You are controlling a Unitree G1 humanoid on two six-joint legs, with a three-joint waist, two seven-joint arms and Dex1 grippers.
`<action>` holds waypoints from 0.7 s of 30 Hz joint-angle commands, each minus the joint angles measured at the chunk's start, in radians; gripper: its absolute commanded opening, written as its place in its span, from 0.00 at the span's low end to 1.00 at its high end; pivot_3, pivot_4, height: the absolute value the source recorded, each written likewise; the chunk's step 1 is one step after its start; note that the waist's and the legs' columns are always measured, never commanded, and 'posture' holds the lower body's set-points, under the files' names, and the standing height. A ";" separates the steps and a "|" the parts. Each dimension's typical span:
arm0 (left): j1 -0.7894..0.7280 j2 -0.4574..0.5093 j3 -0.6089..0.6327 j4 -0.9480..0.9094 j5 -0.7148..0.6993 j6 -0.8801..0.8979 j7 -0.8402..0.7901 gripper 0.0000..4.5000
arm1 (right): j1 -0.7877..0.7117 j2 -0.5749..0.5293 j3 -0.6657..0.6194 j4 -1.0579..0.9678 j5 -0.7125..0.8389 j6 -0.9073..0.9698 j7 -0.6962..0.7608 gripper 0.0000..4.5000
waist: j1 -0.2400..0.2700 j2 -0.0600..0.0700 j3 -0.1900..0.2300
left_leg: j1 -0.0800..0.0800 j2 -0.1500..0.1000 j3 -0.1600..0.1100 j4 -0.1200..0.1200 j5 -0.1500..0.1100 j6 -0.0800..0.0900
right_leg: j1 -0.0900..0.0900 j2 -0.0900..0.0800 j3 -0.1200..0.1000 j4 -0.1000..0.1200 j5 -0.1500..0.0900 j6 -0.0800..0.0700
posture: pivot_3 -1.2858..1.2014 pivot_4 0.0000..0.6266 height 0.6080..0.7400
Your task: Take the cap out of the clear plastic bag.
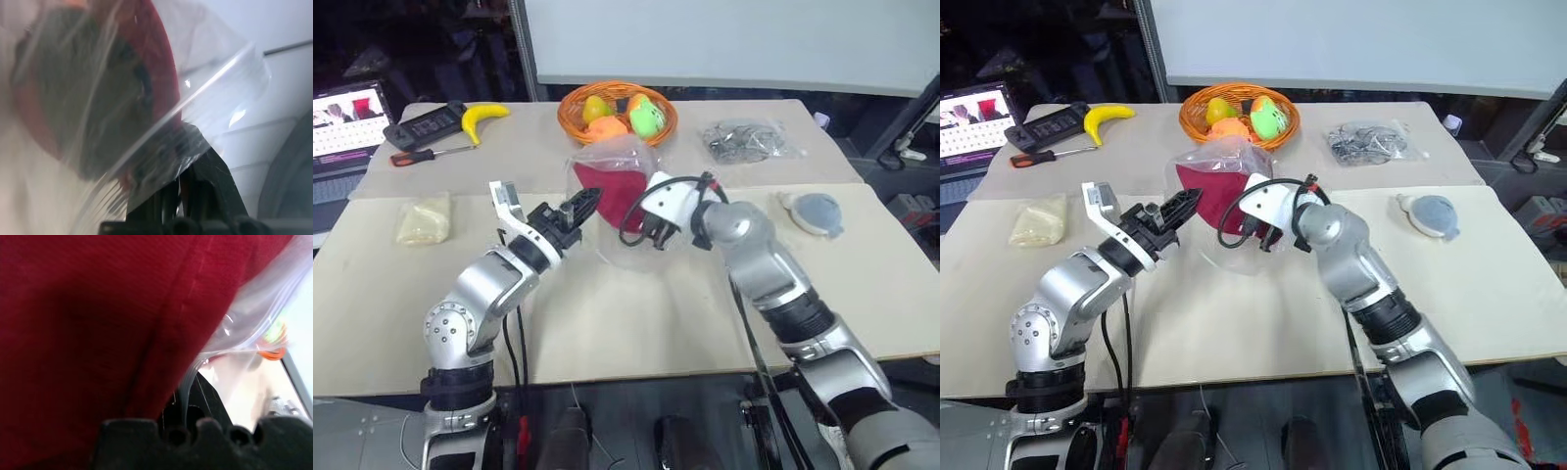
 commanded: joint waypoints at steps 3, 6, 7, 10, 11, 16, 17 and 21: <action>0.059 0.041 -0.087 -0.013 -0.005 0.084 -0.015 0.01 | -0.051 0.106 0.036 0.016 -0.006 -0.036 0.002 0.00 | 0.003 0.000 0.000 | 0.000 0.000 0.000 0.000 0.000 0.000 | 0.000 0.000 0.000 -0.001 0.000 0.000 | 0.52 0.24 1.00; 0.134 0.136 -0.161 0.004 0.177 0.193 -0.121 0.01 | -0.074 0.141 0.013 0.065 -0.003 -0.044 -0.013 0.00 | 0.003 0.000 0.000 | 0.000 -0.001 0.000 0.000 0.000 0.000 | 0.000 0.000 0.000 -0.001 0.000 0.000 | 0.52 0.24 1.00; 0.162 0.167 -0.181 0.008 0.242 0.220 -0.181 0.01 | -0.082 0.149 0.008 0.080 -0.004 -0.049 -0.017 0.00 | 0.003 0.000 0.000 | 0.000 -0.001 0.000 -0.001 0.000 0.000 | 0.000 0.000 -0.001 -0.001 0.000 0.000 | 0.52 0.24 1.00; 0.226 0.270 -0.281 0.032 0.529 0.237 -0.305 0.01 | -0.098 0.169 -0.009 0.102 0.000 -0.057 -0.021 0.00 | 0.003 0.000 0.000 | 0.001 -0.001 0.000 -0.001 0.000 0.000 | 0.000 0.000 -0.001 -0.001 0.000 0.000 | 0.52 0.24 1.00; 0.236 0.294 -0.316 0.027 0.608 0.239 -0.341 0.01 | -0.099 0.173 -0.013 0.104 0.002 -0.057 -0.021 0.00 | 0.000 0.001 0.000 | 0.001 0.000 0.000 -0.001 0.000 0.000 | 0.000 0.000 -0.001 0.000 0.000 0.000 | 0.52 0.24 1.00; 0.233 0.235 -0.377 0.018 0.771 0.219 -0.418 0.01 | -0.109 0.190 -0.025 0.105 0.014 -0.060 -0.010 0.00 | 0.010 0.001 -0.004 | 0.002 0.001 0.000 -0.002 0.000 -0.001 | 0.002 0.001 -0.001 -0.001 0.000 0.000 | 0.52 0.24 1.00; 0.223 0.215 -0.383 0.015 0.793 0.220 -0.429 0.01 | -0.112 0.192 -0.025 0.105 0.015 -0.061 -0.008 0.00 | 0.015 0.001 -0.005 | 0.002 0.000 0.000 -0.001 0.000 -0.001 | 0.003 0.001 -0.001 -0.001 0.000 0.000 | 0.52 0.24 1.00; 0.182 0.125 -0.350 0.032 0.809 0.240 -0.429 0.01 | -0.127 0.204 -0.023 0.133 0.016 -0.068 -0.017 0.00 | 0.023 0.001 -0.005 | 0.002 0.000 0.000 0.000 0.000 -0.001 | 0.003 0.000 -0.001 -0.001 0.001 0.000 | 0.52 0.24 1.00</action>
